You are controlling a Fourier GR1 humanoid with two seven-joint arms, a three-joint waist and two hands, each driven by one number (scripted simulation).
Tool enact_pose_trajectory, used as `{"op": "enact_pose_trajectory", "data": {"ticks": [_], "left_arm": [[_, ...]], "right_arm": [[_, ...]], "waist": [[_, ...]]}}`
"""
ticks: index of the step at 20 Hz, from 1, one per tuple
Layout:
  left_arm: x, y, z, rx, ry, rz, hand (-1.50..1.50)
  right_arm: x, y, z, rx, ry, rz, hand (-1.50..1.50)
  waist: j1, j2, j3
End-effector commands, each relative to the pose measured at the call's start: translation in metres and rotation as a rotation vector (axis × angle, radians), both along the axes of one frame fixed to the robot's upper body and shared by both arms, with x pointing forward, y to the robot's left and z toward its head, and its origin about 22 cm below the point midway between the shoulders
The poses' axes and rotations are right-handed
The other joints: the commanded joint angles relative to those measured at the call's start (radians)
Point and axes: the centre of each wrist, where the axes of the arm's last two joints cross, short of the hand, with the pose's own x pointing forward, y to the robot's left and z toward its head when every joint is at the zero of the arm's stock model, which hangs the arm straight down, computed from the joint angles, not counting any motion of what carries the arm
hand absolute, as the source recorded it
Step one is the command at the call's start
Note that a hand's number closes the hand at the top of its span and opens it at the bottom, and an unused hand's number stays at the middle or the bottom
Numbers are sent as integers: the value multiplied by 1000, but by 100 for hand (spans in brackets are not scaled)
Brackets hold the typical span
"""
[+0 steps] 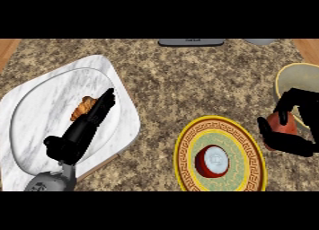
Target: Pick the sweet potato from the plate and place it in the bowl
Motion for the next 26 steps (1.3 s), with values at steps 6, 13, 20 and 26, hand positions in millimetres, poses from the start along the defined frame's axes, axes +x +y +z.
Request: {"op": "enact_pose_trajectory", "data": {"ticks": [6, 13, 20, 26], "left_arm": [[-2, -17, -6, 3, -11, 0, 0], [6, -2, -5, -4, -10, -27, 0], [8, -16, 5, -5, -6, -27, 0], [6, -24, -5, 3, -23, -60, 0]], "right_arm": [[11, -66, 34, 50, -51, -146, 150], [54, -118, 2, -93, -167, -287, 150], [82, -154, -9, -129, 81, -298, 150], [105, -171, -25, 77, 309, -245, -150]], "waist": [[17, 3, 0], [28, 7, 1], [40, 9, 1], [53, 16, 1]]}}
